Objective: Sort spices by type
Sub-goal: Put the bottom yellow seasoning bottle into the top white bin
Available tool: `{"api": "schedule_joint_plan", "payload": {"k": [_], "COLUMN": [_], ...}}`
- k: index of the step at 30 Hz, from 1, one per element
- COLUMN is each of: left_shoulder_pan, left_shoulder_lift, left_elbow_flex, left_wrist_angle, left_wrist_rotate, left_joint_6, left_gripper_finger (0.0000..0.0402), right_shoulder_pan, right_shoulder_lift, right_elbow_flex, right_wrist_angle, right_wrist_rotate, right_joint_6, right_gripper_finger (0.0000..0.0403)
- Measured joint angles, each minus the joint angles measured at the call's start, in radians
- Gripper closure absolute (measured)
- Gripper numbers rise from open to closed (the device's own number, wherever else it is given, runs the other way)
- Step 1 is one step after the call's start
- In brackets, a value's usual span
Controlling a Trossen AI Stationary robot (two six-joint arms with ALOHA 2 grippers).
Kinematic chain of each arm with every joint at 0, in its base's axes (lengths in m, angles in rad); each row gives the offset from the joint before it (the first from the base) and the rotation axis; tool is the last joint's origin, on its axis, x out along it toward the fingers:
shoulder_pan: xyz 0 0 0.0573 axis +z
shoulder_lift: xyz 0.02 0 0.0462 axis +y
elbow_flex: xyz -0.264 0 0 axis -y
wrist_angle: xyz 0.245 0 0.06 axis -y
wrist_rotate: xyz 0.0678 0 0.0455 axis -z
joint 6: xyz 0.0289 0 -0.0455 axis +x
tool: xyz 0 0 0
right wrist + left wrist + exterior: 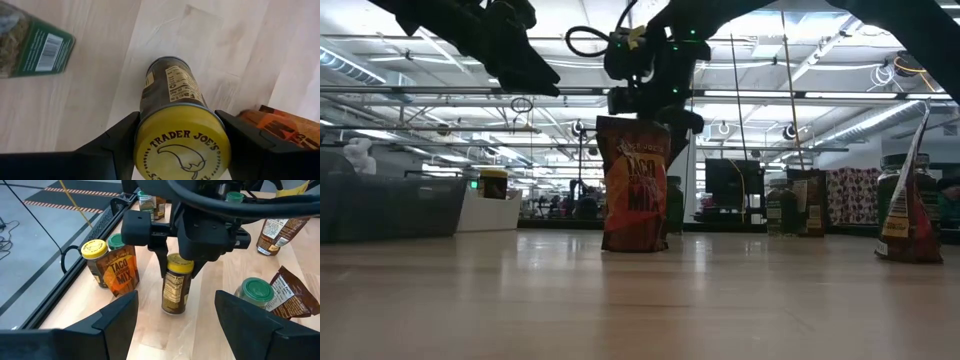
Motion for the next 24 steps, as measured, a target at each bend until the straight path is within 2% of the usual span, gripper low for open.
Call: {"api": "schedule_joint_plan", "payload": {"k": [5,15,24], "left_shoulder_pan": [0.0,0.0,0.0], "left_shoulder_lift": [0.0,0.0,0.0], "left_elbow_flex": [0.0,0.0,0.0], "left_wrist_angle": [0.0,-0.001,-0.002], "left_wrist_rotate": [0.0,0.0,0.0], "left_joint_6": [0.0,0.004,0.004], "left_gripper_finger": [0.0134,0.0134,0.0134], "right_shoulder_pan": [0.0,0.0,0.001], "right_shoulder_lift": [0.0,0.0,0.0], "right_elbow_flex": [0.0,0.003,0.17], "right_wrist_angle": [0.021,0.017,-0.062], "right_wrist_rotate": [0.0,0.005,0.005], "right_joint_6": [0.02,0.033,0.041], "right_gripper_finger": [0.0173,0.0116,0.0102]}}
